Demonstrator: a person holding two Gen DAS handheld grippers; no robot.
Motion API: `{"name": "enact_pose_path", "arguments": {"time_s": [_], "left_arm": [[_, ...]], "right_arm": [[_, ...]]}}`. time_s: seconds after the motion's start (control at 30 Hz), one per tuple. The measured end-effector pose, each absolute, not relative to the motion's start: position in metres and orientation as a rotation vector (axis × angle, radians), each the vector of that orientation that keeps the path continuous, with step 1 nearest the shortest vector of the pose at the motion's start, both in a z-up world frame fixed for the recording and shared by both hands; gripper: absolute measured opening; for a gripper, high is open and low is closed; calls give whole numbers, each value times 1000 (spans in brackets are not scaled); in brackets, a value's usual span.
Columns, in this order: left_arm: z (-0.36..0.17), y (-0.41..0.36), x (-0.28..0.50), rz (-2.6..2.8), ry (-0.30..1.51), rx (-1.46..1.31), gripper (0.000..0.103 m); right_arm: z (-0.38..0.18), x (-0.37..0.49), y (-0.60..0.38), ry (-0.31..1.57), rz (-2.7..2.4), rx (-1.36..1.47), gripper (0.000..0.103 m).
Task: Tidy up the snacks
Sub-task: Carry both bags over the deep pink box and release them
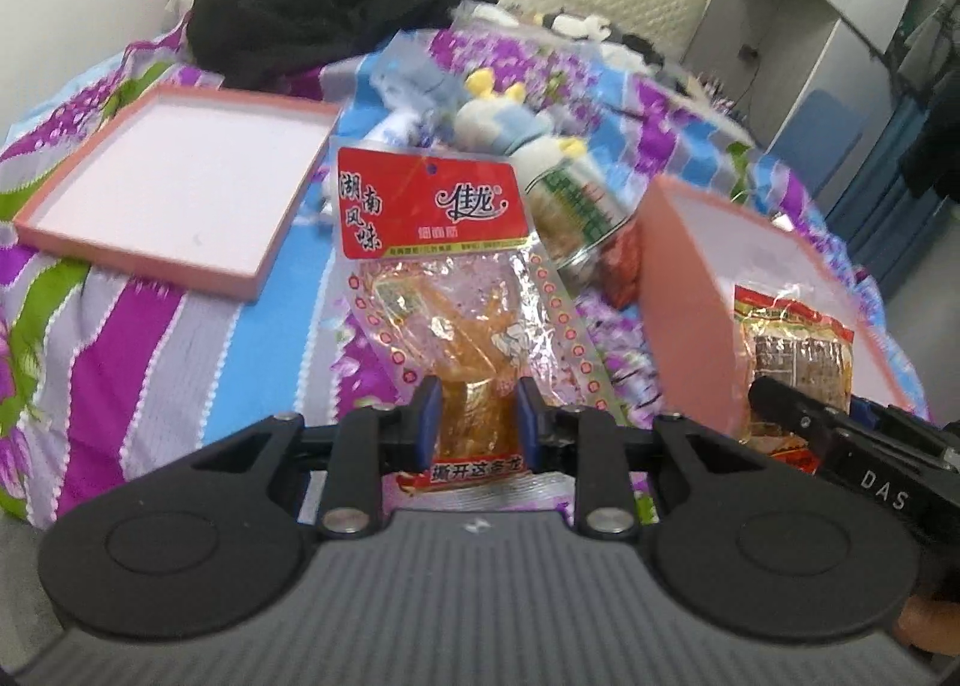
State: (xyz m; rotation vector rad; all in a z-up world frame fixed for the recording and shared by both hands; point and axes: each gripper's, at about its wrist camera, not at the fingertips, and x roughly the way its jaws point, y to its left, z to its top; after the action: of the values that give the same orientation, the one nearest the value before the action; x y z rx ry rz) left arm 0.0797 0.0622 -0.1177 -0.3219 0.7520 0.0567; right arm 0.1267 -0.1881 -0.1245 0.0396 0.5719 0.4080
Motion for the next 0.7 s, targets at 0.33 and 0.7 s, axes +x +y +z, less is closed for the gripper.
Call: {"name": "enact_pose_path", "arguments": {"time_s": [0.33,0.7], "left_arm": [[-64,22,99,-57,652,-308,30],[-39,-46,161,-244,613,-235,29]], "right_arm": [[-88,127,-230,498,348,80,39],[-79,151,-289,467,225,94,39]]}}
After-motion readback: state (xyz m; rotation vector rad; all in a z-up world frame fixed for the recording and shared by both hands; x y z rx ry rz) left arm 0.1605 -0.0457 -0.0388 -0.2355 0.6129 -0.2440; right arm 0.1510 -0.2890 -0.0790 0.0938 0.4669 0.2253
